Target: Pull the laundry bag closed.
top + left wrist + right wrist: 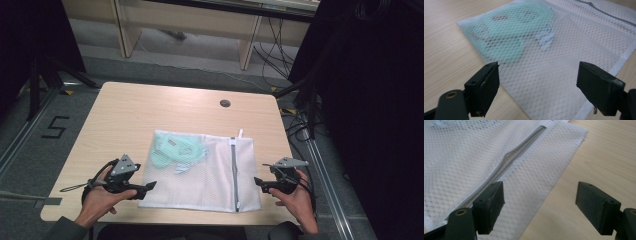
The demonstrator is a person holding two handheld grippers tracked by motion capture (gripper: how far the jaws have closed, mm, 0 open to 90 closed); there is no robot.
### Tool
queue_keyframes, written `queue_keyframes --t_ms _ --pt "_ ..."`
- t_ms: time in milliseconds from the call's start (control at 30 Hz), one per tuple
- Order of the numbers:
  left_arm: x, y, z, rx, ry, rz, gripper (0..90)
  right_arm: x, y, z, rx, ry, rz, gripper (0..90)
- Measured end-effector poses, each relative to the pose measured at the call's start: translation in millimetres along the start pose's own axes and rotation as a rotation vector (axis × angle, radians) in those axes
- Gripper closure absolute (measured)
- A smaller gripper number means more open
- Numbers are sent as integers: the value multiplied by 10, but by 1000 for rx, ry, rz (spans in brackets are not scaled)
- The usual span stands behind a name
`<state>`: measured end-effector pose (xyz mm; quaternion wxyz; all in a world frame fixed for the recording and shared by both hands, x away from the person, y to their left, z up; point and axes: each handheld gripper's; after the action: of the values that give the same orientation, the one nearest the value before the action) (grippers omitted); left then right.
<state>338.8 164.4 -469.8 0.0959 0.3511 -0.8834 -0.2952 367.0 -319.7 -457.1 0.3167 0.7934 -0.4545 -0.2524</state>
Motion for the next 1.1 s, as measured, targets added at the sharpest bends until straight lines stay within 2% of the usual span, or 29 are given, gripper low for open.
queue_keyframes --t_ms 67,100,133,167,233,267,300,333,367,400,433,467,500,533,567,600,767,800,833,900,933,1000,1033,1067,1100 --pt "33 -14 -10 10 -5 6 179 0 -1 -2 0 9 -2 235" --pt "35 -13 -10 2 -18 10 179 17 -13 -1 9 50 -9 245" --pt "38 -12 -15 -9 -28 24 179 9 -16 1 2 61 -15 254" --pt "59 -23 -18 -2 -19 25 179 -5 -23 3 -5 65 -15 251" --pt "66 -30 -19 -10 -57 18 179 -26 -27 -3 -22 76 -18 248" --pt "81 -40 -23 -14 -49 33 179 -25 -47 1 5 92 -16 247" --pt "87 -49 -31 -11 -65 42 179 -40 -40 -4 -10 83 -25 247" --pt "110 -56 -35 -7 -51 41 179 -40 -40 -4 -10 83 -25 247" --pt "115 -54 -44 -13 -59 44 179 -51 -29 -8 -21 69 -30 247" --pt "135 -67 -43 1 -51 48 179 -58 -41 5 -16 74 -29 247" --pt "138 -67 -45 -5 -66 46 179 -53 -60 10 2 88 -29 247" --pt "147 -75 -46 -5 -72 54 179 -51 -41 1 -28 94 -33 247" --pt "161 -89 -43 -4 -67 60 179 -58 -42 1 -27 91 -33 245" --pt "156 -91 -48 -18 -93 57 179 -54 -39 -7 -25 100 -35 244" --pt "178 -105 -48 -15 -78 67 179 -54 -39 -7 -25 100 -35 244" --pt "188 -114 -51 -21 -81 69 178 -54 -43 -4 -18 109 -34 244" --pt "237 -152 -72 -30 -97 72 167 -92 -47 3 -27 95 -45 262" --pt "232 -156 -82 -32 -111 71 169 -100 -38 -10 -49 95 -57 265" --pt "239 -164 -92 -28 -117 75 170 -98 -72 3 -10 116 -50 265" --pt "267 -188 -99 -23 -110 87 170 -111 -60 -3 -29 122 -62 271" --pt "269 -193 -110 -26 -136 92 170 -111 -60 -3 -29 122 -62 271" --pt "302 -216 -119 -28 -129 101 169 -121 -47 -10 -47 130 -73 275" --pt "310 -224 -128 -31 -143 105 168 -123 -50 -14 -42 141 -77 277" --pt "328 -237 -132 -30 -140 109 168 -150 -87 4 -3 137 -91 283" --pt "362 -256 -145 -34 -147 115 167 -157 -84 1 -9 143 -107 289"
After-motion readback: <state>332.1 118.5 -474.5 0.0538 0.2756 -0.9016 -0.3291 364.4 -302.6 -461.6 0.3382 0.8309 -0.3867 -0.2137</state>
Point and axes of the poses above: each handheld gripper's, and its own axes: y roughly backward along the jaws, z roughly out of its underside, x roughly to its right, and after that the axes turned 7 degrees about -y, right-handed
